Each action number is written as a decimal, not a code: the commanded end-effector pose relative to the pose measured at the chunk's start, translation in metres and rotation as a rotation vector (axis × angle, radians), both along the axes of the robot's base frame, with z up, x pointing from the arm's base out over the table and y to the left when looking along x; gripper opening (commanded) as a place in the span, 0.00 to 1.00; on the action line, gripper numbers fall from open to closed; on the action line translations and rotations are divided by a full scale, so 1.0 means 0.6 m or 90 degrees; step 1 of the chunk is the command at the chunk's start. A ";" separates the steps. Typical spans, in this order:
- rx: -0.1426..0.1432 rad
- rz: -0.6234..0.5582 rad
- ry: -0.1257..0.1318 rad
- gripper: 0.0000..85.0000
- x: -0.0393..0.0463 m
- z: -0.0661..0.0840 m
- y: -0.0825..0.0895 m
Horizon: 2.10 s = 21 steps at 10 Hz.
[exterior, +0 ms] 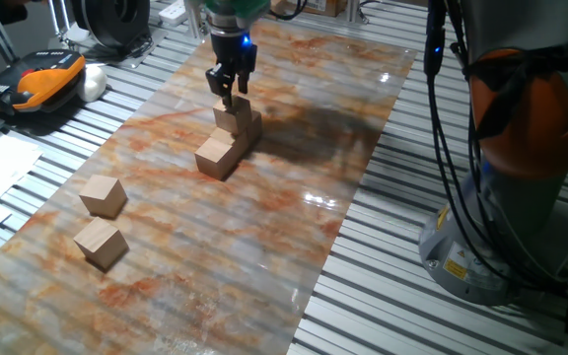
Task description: Stack the blocks into a pyramid shape
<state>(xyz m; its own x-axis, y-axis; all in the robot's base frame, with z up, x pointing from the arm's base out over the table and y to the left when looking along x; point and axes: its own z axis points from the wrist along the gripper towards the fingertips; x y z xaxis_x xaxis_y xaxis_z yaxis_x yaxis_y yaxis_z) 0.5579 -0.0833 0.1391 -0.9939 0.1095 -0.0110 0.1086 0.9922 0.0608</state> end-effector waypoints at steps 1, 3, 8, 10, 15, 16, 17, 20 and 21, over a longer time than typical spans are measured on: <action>0.012 0.010 0.004 0.00 0.002 0.006 -0.003; 0.006 -0.017 -0.004 0.00 0.012 0.030 -0.001; 0.056 -0.151 -0.020 0.00 0.016 0.054 0.067; 0.060 -0.189 -0.002 0.00 0.014 0.074 0.108; -0.005 -0.225 0.010 0.00 0.007 0.069 0.192; -0.008 -0.228 0.008 0.00 0.007 0.066 0.198; -0.010 -0.233 0.005 0.00 0.007 0.060 0.204; -0.035 -0.238 0.000 0.00 0.005 0.045 0.220; -0.046 -0.239 -0.001 0.00 0.005 0.041 0.224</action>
<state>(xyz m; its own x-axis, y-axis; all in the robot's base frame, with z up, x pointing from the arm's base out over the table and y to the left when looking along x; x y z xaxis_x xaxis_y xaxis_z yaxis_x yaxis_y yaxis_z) 0.5608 0.0507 0.1635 -0.8846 0.4652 -0.0342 0.4657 0.8849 -0.0103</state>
